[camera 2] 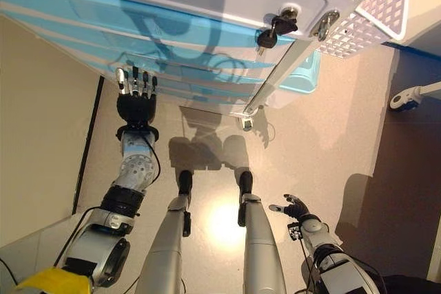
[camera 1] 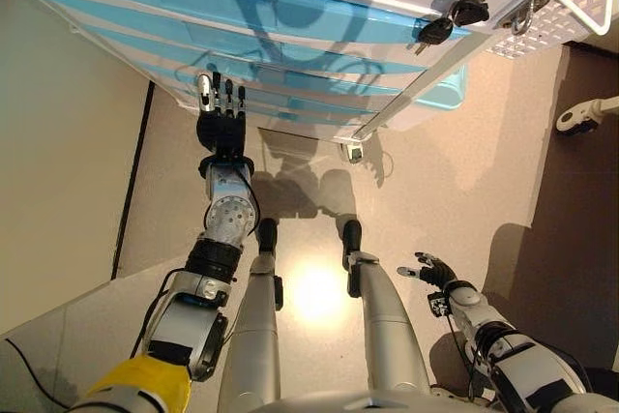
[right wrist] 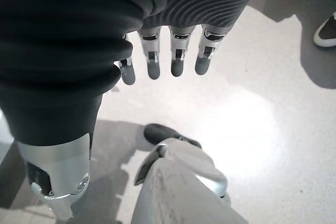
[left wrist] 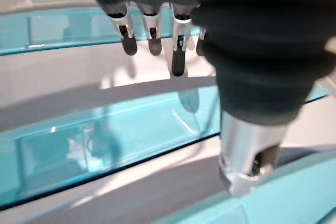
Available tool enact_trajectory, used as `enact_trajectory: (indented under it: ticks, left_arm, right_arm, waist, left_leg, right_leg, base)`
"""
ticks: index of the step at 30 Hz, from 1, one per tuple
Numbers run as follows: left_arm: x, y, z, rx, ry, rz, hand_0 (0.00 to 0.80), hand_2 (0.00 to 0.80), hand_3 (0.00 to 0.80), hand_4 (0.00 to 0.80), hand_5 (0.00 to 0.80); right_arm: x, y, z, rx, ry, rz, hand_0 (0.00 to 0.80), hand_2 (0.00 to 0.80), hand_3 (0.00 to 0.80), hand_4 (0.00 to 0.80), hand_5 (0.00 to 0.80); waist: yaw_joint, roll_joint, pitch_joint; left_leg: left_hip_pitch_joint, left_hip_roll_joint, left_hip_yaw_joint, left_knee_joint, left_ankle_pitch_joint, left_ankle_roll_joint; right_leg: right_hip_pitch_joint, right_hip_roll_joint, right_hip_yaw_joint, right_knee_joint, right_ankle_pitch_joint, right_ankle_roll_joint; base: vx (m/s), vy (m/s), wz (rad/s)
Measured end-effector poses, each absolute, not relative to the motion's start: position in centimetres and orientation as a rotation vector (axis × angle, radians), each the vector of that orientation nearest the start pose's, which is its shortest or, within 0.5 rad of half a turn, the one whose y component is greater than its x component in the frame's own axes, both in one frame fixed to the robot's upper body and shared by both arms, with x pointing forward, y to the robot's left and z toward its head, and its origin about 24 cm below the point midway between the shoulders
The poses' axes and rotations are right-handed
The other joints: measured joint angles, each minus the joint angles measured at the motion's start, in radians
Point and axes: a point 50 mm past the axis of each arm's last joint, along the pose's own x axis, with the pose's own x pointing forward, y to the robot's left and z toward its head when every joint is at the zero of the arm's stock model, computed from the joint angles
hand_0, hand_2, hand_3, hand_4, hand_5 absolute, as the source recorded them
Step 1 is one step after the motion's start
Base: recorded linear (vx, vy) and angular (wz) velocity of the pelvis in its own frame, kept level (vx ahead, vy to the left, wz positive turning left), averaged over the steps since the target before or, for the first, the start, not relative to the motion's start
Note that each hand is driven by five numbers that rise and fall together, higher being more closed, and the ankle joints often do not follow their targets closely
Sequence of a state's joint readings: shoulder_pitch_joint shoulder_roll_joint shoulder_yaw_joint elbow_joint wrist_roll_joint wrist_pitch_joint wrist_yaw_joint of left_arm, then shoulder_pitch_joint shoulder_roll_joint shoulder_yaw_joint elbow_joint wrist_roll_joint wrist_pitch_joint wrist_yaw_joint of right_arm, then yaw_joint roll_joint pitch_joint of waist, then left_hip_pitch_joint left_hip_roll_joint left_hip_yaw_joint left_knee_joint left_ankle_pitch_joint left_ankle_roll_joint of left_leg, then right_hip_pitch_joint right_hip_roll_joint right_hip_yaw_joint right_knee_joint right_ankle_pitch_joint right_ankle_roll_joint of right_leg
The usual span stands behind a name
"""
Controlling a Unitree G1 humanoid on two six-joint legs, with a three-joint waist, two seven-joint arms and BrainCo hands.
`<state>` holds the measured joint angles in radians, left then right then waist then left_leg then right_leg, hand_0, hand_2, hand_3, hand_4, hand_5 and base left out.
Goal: Open the drawer and pick up the medicine
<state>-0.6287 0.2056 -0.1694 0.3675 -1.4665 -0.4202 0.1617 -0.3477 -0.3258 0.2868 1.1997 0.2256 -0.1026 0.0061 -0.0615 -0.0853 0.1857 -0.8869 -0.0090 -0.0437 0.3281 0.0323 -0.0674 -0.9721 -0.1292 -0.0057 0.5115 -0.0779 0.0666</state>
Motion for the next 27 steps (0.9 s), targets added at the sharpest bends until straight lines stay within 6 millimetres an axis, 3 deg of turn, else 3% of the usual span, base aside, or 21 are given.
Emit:
enact_trajectory:
  ticks: [15,27]
  left_arm:
    - [35.6,13.7,14.3,-1.162,-0.239,-0.08,0.0,0.0,0.0,0.0,0.0]
    - [35.4,12.0,13.7,-1.045,-0.143,-0.253,0.0,0.0,0.0,0.0,0.0]
  right_arm:
    - [23.5,-23.4,-9.7,-0.285,0.776,-0.009,0.0,0.0,0.0,0.0,0.0]
    - [23.4,-23.4,-9.8,-0.288,0.779,-0.001,0.0,0.0,0.0,0.0,0.0]
  waist:
    - [0.0,0.0,-0.001]
    - [-0.004,0.0,-0.001]
  left_leg:
    - [-0.002,-0.03,0.014,-0.004,0.011,0.024]
    - [-0.002,-0.032,0.014,-0.001,0.01,0.032]
  right_leg:
    - [0.011,-0.03,0.018,-0.03,0.025,0.03]
    - [0.022,-0.031,0.018,-0.048,0.033,0.043]
  base:
    - [-0.001,0.005,0.01]
    - [0.0,0.0,0.0]
